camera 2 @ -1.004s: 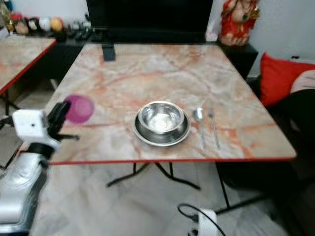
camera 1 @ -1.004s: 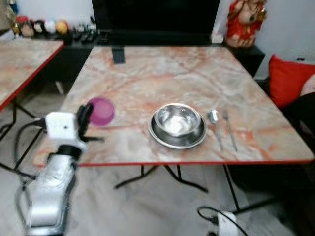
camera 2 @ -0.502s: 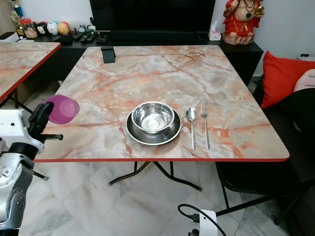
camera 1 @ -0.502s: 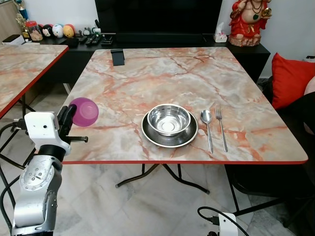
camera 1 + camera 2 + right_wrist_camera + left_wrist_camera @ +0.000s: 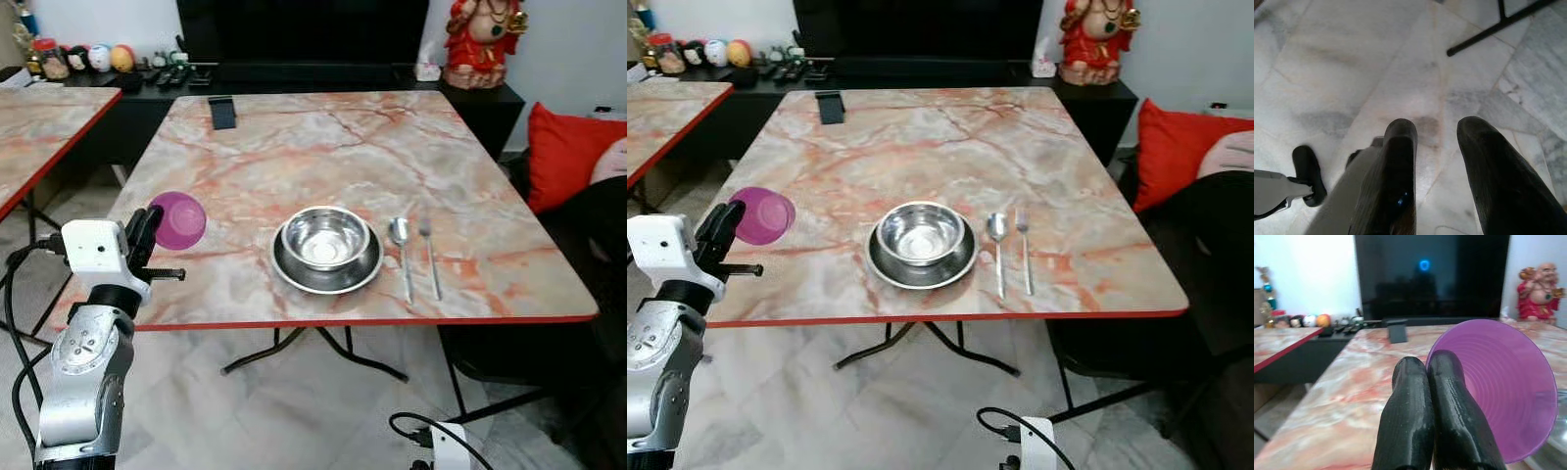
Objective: Setting the table
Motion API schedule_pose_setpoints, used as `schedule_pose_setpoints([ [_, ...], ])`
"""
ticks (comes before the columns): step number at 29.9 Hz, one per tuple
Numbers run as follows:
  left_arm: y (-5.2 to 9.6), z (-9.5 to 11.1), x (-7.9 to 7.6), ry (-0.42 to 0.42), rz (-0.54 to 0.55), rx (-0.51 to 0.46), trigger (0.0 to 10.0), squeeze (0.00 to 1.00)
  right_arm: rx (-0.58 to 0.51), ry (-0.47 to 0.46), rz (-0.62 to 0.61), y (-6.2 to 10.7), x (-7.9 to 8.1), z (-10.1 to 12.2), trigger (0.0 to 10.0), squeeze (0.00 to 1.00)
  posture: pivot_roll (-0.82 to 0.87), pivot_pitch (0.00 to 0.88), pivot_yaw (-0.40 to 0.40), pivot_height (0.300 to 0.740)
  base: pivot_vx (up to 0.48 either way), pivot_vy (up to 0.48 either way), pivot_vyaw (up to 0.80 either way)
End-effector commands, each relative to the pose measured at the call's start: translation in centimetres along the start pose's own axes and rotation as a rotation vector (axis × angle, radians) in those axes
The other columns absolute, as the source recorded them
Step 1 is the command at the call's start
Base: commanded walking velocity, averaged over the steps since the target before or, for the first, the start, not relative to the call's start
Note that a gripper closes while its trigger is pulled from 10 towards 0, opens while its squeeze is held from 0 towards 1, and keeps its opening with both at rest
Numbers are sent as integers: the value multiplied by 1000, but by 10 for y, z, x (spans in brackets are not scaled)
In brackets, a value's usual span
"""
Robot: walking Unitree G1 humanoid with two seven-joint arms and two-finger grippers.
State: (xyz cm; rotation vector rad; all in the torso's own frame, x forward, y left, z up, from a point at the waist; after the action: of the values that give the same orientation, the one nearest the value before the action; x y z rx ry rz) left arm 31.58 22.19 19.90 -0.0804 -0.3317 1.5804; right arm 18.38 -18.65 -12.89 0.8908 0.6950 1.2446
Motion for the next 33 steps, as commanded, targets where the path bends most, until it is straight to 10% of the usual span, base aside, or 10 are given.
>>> schedule_pose_setpoints([
  [1, -2, 5, 1, 0, 5, -24, 10000, 0, -4, 5, -4, 0, -2, 3, 10000, 0, -58, 0, -9, 707, 0, -345, 0],
  [33, -8, 6, 17, 22, 32, 12, 10000, 0, -11, 11, 4, -1, 1, 6, 10000, 0, -29, 0, 5, 707, 0, -30, 0],
])
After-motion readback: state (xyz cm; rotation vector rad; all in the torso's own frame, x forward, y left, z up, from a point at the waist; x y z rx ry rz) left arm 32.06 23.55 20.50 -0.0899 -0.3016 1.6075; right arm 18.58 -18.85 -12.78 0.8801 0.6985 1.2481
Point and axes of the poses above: a point about 5 cm out from each wrist's last joint towards the gripper, its own y axis pointing back from the gripper into the wrist, its own z axis along the axis of the wrist's last joint, x = y × z, the point moved 4 cm from there along -y, pointing out of the wrist towards the gripper, and after that the axes turned 6 degrees about -y, right-handed, at the moved point
